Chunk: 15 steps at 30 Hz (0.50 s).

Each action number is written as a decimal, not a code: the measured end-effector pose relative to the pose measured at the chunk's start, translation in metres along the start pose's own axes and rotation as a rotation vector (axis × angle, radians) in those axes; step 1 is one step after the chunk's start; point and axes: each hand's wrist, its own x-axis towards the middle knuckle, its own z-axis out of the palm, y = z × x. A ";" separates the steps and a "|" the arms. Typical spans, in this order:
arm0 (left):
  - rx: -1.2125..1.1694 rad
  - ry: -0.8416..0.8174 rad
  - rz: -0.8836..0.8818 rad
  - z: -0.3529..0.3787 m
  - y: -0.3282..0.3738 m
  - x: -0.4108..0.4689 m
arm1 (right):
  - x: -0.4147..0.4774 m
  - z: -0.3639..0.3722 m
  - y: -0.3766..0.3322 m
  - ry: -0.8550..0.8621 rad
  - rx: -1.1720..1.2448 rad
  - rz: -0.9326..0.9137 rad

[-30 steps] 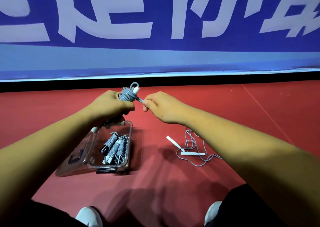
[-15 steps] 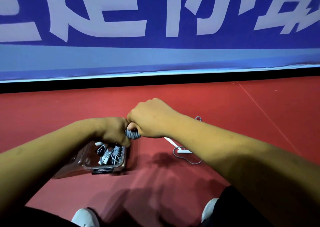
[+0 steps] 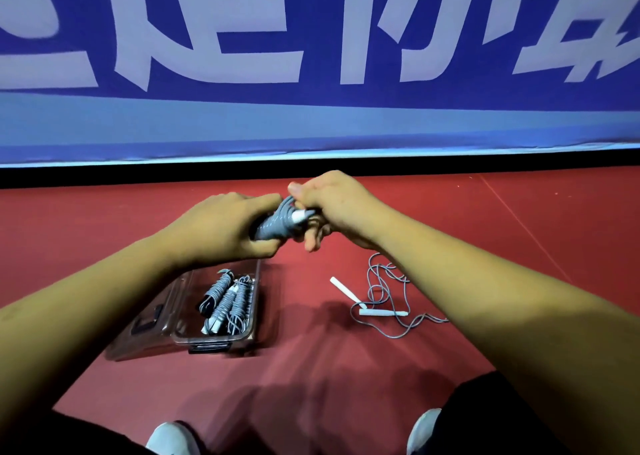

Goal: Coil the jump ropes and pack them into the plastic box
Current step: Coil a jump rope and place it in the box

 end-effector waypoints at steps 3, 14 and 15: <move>-0.321 0.040 -0.035 0.001 0.007 0.000 | -0.002 -0.011 -0.002 0.005 0.094 0.028; -1.019 0.104 -0.161 0.012 0.027 0.009 | 0.002 -0.022 -0.003 0.034 0.202 0.227; -1.091 0.107 -0.177 0.013 0.030 0.010 | 0.001 -0.024 -0.002 0.032 0.096 0.243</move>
